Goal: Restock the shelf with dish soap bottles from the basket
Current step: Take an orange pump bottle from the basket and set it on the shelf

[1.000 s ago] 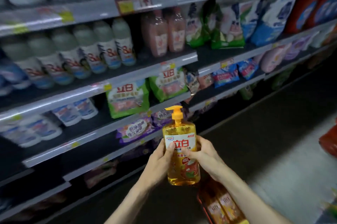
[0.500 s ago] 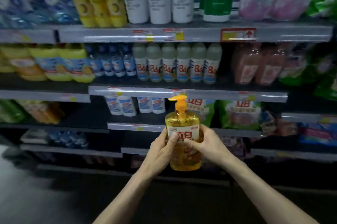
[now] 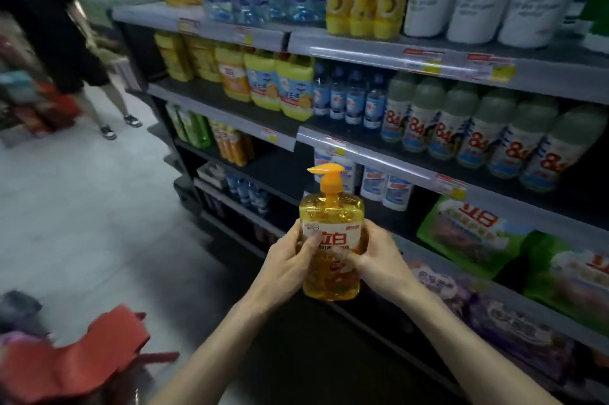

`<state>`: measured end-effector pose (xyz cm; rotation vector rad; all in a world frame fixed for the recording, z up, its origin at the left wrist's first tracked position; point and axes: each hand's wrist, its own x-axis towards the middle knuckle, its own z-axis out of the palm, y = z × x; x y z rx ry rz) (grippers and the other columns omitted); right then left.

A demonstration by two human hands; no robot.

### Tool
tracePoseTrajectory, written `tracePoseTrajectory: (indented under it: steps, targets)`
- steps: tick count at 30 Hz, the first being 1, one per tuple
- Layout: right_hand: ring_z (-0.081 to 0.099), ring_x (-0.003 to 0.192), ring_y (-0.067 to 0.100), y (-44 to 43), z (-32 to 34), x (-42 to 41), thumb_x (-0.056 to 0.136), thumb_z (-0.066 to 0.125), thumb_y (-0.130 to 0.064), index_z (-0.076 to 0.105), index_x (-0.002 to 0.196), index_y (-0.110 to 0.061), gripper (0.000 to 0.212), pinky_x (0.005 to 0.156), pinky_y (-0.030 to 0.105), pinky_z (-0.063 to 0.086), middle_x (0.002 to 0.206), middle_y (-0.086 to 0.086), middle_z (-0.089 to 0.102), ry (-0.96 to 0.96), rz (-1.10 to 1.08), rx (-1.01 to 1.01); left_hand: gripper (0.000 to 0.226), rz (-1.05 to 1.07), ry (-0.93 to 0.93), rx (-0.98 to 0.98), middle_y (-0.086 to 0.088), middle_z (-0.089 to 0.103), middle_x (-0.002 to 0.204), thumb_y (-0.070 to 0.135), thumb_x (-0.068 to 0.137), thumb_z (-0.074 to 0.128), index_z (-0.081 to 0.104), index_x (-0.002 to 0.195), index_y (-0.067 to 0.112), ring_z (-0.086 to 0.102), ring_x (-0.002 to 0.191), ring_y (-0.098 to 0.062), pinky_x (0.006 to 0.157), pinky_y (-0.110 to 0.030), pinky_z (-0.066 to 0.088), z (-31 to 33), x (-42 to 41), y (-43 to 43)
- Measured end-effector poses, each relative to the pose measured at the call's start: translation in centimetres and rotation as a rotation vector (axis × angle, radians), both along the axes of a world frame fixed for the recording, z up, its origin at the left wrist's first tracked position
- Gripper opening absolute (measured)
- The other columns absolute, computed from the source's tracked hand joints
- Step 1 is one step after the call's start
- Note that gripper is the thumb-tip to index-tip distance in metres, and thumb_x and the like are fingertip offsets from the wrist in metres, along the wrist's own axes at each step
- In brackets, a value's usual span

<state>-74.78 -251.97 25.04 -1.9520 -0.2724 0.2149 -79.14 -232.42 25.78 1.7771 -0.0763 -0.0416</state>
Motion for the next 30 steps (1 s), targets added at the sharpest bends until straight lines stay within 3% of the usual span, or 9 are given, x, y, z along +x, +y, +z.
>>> tracePoseTrajectory:
  steps: [9, 17, 19, 24, 30]
  targets:
    - [0.069, 0.116, 0.003, 11.7, 1.9, 3.1, 0.08, 0.087, -0.051, 0.062, 0.13, -0.04, 0.057, 0.101, 0.044, 0.06, 0.123, -0.018, 0.073, -0.054, 0.037, 0.071, 0.05, 0.074, -0.089, -0.026, 0.013, 0.075, 0.127, 0.066, 0.098, 0.05, 0.063, 0.136, 0.035, 0.07, 0.12, -0.008, 0.103, -0.044, 0.059, 2.0, 2.2, 11.5]
    - [0.072, 0.112, 0.002, 24.6, 2.7, 6.4, 0.065, 0.083, -0.078, 0.065, 0.121, -0.048, 0.066, 0.095, 0.041, 0.062, 0.119, -0.019, 0.075, -0.114, 0.047, 0.146, 0.046, 0.13, -0.129, -0.072, 0.009, 0.075, 0.127, 0.06, 0.102, 0.051, 0.064, 0.137, 0.034, 0.071, 0.121, -0.012, 0.102, -0.045, 0.06, 2.3, 5.5, 23.7]
    - [0.072, 0.112, 0.003, 27.6, 2.9, 7.4, 0.067, 0.084, -0.075, 0.066, 0.121, -0.048, 0.063, 0.094, 0.041, 0.063, 0.118, -0.019, 0.076, -0.117, 0.059, 0.145, 0.043, 0.149, -0.142, -0.063, 0.009, 0.076, 0.126, 0.059, 0.104, 0.052, 0.065, 0.136, 0.034, 0.071, 0.119, -0.011, 0.099, -0.043, 0.061, 2.3, 6.4, 26.7]
    - [0.072, 0.111, 0.003, 33.6, 3.0, 10.4, 0.083, 0.087, -0.046, 0.067, 0.124, -0.038, 0.047, 0.092, 0.039, 0.064, 0.118, -0.018, 0.076, -0.127, 0.08, 0.115, 0.032, 0.183, -0.16, -0.012, 0.015, 0.077, 0.121, 0.057, 0.105, 0.054, 0.068, 0.13, 0.043, 0.074, 0.113, -0.007, 0.092, -0.035, 0.064, 2.0, 9.2, 33.0]
    - [0.073, 0.109, 0.005, 39.2, 3.0, 15.7, 0.077, 0.086, -0.055, 0.068, 0.121, -0.041, 0.049, 0.087, 0.037, 0.065, 0.116, -0.018, 0.076, -0.157, 0.109, 0.127, 0.043, 0.219, -0.169, -0.017, 0.016, 0.077, 0.122, 0.072, 0.098, 0.053, 0.067, 0.13, 0.047, 0.073, 0.114, -0.006, 0.095, -0.041, 0.063, 1.7, 14.0, 38.4]
